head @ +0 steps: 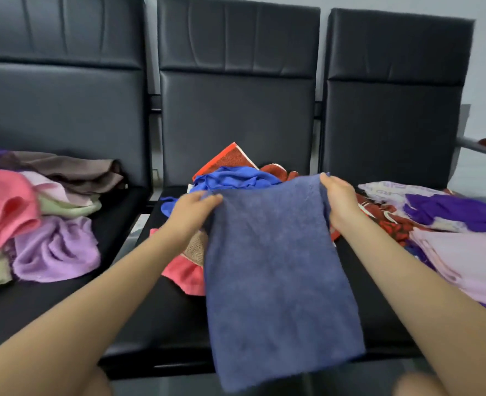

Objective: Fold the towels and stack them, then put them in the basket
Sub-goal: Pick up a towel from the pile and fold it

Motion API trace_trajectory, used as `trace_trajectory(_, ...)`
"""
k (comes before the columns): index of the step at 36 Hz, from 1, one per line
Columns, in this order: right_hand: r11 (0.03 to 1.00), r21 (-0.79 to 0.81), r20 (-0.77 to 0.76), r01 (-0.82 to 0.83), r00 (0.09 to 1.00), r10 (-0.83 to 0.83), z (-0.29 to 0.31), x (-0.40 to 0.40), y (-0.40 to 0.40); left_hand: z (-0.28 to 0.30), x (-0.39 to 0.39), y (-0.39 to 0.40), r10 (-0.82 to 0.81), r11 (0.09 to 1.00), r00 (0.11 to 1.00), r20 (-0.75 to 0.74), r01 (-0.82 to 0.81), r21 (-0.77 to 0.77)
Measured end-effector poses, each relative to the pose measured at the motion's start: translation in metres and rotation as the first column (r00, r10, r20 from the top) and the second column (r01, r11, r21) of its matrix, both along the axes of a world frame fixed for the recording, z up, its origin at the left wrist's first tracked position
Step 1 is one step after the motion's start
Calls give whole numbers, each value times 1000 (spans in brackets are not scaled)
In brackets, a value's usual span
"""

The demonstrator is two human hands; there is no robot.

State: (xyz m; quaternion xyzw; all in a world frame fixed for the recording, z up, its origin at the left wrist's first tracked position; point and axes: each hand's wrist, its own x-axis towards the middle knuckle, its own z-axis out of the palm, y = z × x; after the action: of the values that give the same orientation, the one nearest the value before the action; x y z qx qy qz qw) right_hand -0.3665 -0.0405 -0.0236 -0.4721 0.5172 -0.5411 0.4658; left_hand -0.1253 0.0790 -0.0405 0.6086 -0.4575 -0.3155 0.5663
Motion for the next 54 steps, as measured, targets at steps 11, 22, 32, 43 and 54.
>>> trace_trajectory(11,977,-132,-488,-169,869,84,-29,24,-8,-30,33,-21,384,901,830,406,-432,32)
trace_trajectory(22,892,-223,-773,-393,629,84,-31,-5,58,-22,-13,23,204,968,695,689,-38,-247)
trace_trajectory(32,554,1,-968,-833,138,210,-38,-49,147,-36,-45,83,-343,917,558,755,374,140)
trace_trajectory(43,486,-330,-932,-809,198,-303,-60,-55,155,-62,-55,103,-406,892,355,842,355,280)
trace_trajectory(54,597,-115,-992,-794,125,-24,-55,-46,154,-64,-53,92,-381,875,370,847,442,200)
